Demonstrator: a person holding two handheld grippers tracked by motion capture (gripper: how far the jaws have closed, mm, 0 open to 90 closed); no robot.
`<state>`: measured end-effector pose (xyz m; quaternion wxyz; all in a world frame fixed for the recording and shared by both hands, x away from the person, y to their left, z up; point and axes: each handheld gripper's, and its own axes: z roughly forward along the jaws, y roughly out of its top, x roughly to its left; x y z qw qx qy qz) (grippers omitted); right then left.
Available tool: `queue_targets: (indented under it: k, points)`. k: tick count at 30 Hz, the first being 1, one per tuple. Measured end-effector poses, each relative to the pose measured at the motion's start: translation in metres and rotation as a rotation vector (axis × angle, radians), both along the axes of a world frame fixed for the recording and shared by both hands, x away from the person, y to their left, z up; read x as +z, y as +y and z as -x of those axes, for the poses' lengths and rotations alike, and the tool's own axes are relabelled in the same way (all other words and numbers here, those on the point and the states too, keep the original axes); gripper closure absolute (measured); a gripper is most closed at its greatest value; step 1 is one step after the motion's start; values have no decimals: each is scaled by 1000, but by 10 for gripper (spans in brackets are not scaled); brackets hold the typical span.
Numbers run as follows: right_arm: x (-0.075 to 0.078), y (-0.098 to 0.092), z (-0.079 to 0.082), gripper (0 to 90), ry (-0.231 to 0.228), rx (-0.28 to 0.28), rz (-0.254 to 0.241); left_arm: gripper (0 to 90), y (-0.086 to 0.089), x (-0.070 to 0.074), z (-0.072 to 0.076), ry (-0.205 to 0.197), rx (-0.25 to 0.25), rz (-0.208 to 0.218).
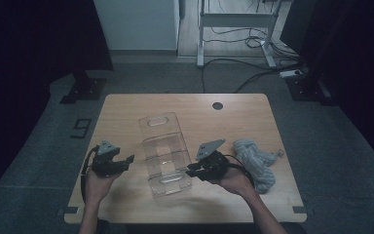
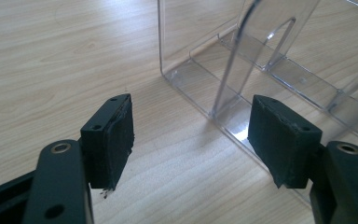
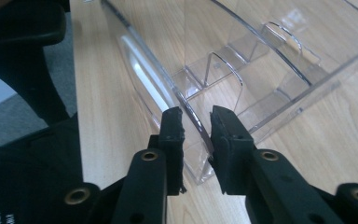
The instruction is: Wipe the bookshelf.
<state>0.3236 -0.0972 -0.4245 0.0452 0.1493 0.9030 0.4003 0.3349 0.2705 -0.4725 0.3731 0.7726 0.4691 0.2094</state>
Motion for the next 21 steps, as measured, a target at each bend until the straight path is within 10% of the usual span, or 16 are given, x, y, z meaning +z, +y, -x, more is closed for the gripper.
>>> queue_targets:
  k: [14,21]
  points:
    - [0,11,2,872,-22,-26,14,307,0,-1,6,0,-24,18]
    - [1,9,-2,786,29,-42,-2,292,-6,1,15,-12,-89,54]
